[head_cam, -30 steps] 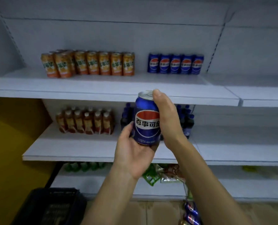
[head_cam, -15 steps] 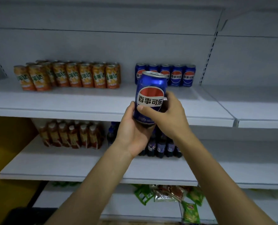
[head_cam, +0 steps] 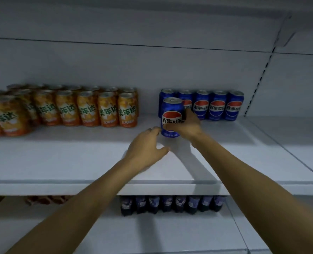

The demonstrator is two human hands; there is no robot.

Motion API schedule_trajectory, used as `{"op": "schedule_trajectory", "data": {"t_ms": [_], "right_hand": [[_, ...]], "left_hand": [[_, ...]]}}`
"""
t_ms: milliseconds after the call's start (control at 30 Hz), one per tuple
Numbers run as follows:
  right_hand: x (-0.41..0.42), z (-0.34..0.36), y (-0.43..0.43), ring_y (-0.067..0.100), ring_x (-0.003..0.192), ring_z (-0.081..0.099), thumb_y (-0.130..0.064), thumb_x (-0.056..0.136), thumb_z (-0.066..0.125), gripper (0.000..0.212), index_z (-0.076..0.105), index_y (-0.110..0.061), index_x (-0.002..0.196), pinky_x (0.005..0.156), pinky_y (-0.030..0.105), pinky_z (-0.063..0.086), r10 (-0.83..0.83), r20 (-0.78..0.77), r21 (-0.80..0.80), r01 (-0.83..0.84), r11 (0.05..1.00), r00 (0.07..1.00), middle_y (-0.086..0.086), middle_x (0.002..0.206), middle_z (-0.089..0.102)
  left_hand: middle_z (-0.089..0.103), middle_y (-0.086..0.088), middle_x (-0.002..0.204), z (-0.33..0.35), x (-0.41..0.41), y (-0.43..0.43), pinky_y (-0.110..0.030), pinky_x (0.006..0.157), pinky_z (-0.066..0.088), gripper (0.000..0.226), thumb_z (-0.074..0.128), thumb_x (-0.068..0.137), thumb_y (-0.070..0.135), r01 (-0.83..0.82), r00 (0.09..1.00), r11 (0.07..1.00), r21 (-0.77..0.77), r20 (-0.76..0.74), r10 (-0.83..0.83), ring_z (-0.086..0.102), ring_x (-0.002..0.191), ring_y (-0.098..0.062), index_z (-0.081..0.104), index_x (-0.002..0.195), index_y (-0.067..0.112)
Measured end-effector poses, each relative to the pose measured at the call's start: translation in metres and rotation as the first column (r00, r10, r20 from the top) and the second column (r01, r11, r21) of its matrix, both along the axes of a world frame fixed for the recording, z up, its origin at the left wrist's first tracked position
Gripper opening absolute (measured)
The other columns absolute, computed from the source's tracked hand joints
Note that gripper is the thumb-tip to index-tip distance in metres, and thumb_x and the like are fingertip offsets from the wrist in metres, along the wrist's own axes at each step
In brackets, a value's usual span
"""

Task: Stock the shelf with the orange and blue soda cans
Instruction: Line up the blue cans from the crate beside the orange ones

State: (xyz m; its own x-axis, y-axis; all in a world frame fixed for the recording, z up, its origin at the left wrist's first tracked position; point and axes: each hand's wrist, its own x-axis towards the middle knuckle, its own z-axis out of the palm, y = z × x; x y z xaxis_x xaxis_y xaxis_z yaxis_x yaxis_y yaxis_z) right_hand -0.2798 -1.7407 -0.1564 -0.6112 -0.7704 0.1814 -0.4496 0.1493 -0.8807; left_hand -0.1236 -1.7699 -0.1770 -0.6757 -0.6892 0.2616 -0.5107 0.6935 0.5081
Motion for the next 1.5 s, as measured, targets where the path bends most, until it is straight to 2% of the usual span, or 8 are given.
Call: {"op": "schedule_trajectory", "data": {"t_ms": [233,433,733,900,1000,1200,1333,1500], "right_hand": [[-0.024,-0.024,-0.054,0.022,0.114,0.059,-0.027,0.071,0.083,0.067,0.052,-0.013,0.129,0.090,0.027,0.045,-0.073,-0.032,-0.042,0.071,0.997,0.997,0.006,0.125,0.062],[-0.031,-0.025,-0.064,0.019,0.112,0.058,-0.014,0.065,0.085,0.075,0.049,-0.013,0.131,0.095,0.034,0.048,-0.025,0.002,-0.043,0.025,0.999,1.000,0.006,0.125,0.062],[-0.031,-0.018,-0.063,0.023,0.117,0.057,-0.020,0.069,0.083,0.073,0.049,-0.014,0.133,0.089,0.024,0.043,-0.015,-0.086,0.056,0.020,0.998,0.996,0.007,0.128,0.060],[-0.017,-0.010,-0.031,0.023,0.108,0.061,-0.037,0.068,0.080,0.067,0.052,-0.016,0.125,0.091,0.035,0.050,0.028,-0.197,0.212,0.015,0.977,0.980,0.003,0.119,0.063],[0.009,0.015,0.002,0.026,0.105,0.060,-0.043,0.066,0.077,0.067,0.052,-0.015,0.121,0.083,0.037,0.052,0.204,-0.414,0.365,-0.044,0.930,0.887,0.004,0.114,0.061],[0.099,0.052,0.046,0.031,0.120,0.049,-0.047,0.077,0.073,0.079,0.036,-0.011,0.136,0.096,0.046,0.044,0.505,-0.580,0.556,-0.143,0.819,0.639,0.011,0.135,0.049],[0.190,0.043,0.059,0.031,0.121,0.048,-0.048,0.076,0.073,0.081,0.037,-0.011,0.138,0.099,0.045,0.043,0.665,-0.546,0.616,-0.293,0.731,0.509,0.010,0.136,0.048],[0.311,0.016,0.082,0.027,0.102,0.053,-0.042,0.078,0.070,0.062,0.042,-0.016,0.127,0.080,0.037,0.043,0.782,-0.560,0.659,-0.423,0.621,0.276,0.007,0.117,0.056]], "left_hand": [[0.059,-0.008,0.124,0.006,-0.053,-0.060,-0.036,0.087,0.051,0.068,0.077,0.074,0.032,-0.058,0.987,0.976,0.209,-0.133,0.087,0.058,0.110,-0.026,0.045,0.131,0.014],[0.066,-0.008,0.109,-0.008,-0.076,-0.092,-0.015,0.059,0.036,0.064,0.083,0.066,0.035,-0.046,0.974,0.979,0.197,-0.211,0.088,0.064,0.095,-0.022,0.048,0.113,0.011],[0.062,-0.011,0.120,0.002,-0.077,-0.088,-0.027,0.073,0.044,0.071,0.082,0.070,0.031,-0.066,0.985,0.977,0.201,-0.144,0.096,0.061,0.106,-0.028,0.044,0.124,0.006],[0.055,-0.012,0.126,0.007,-0.042,-0.054,-0.033,0.083,0.051,0.070,0.076,0.076,0.028,-0.152,0.980,0.979,0.137,-0.108,0.167,0.056,0.110,-0.029,0.040,0.134,0.012],[0.059,-0.008,0.119,0.016,0.002,-0.031,-0.035,0.078,0.051,0.063,0.073,0.077,0.032,-0.202,0.979,0.977,-0.064,0.014,0.203,0.058,0.107,-0.029,0.045,0.131,0.016],[0.055,-0.008,0.121,0.040,0.126,0.027,-0.035,0.069,0.047,0.059,0.063,0.084,0.041,-0.281,0.839,0.852,-0.442,0.318,0.442,0.055,0.106,-0.029,0.041,0.132,0.015],[0.052,-0.008,0.124,0.042,0.224,0.075,-0.039,0.073,0.044,0.059,0.061,0.086,0.042,-0.389,0.699,0.793,-0.469,0.410,0.586,0.051,0.111,-0.029,0.038,0.134,0.016],[0.052,-0.008,0.120,0.024,0.342,0.131,-0.036,0.067,0.044,0.057,0.061,0.085,0.043,-0.588,0.529,0.718,-0.373,0.493,0.690,0.051,0.109,-0.028,0.041,0.131,0.017]]}}
